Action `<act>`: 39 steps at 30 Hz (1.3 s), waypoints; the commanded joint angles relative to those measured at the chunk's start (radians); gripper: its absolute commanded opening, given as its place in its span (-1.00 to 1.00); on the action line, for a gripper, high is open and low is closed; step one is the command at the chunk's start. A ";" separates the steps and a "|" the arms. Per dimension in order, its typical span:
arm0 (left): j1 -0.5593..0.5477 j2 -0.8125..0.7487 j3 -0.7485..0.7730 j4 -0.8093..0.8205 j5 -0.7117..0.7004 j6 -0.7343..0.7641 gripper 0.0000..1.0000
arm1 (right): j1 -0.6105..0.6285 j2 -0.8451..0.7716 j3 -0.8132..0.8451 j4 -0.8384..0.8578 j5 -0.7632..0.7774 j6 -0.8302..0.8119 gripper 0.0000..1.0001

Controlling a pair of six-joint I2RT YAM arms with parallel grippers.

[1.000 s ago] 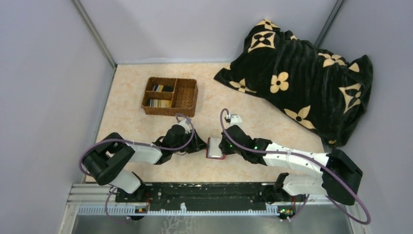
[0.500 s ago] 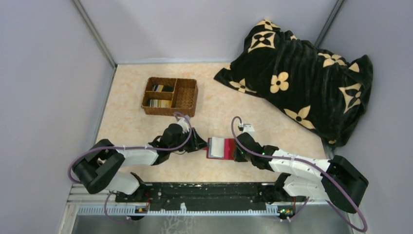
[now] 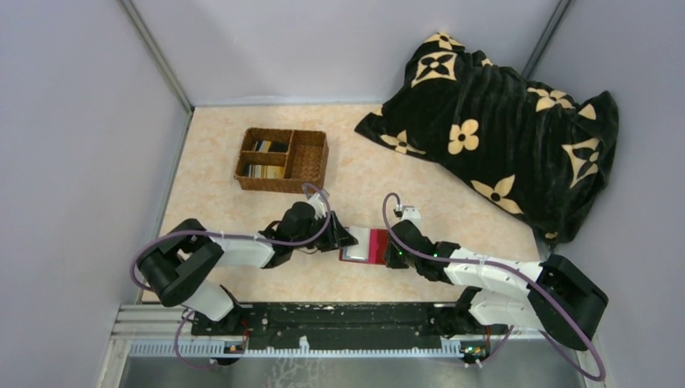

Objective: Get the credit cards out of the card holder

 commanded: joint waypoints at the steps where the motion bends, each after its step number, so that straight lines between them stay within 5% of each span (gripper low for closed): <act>1: -0.008 0.023 0.013 0.039 0.002 -0.007 -0.16 | -0.002 -0.002 -0.012 0.029 -0.004 0.009 -1.00; 5: -0.007 -0.024 0.008 -0.016 -0.038 0.027 -0.10 | -0.005 -0.016 -0.009 0.017 -0.001 0.004 -1.00; 9: -0.004 -0.086 0.018 -0.091 -0.071 0.066 0.38 | -0.007 -0.014 -0.010 0.021 -0.005 0.001 -1.00; 11: -0.005 -0.102 0.032 -0.134 -0.091 0.084 0.47 | -0.008 -0.012 -0.009 0.023 -0.008 0.002 -1.00; 39: -0.028 0.083 0.041 0.089 0.035 0.012 0.42 | -0.013 0.015 0.002 0.025 -0.010 -0.015 -1.00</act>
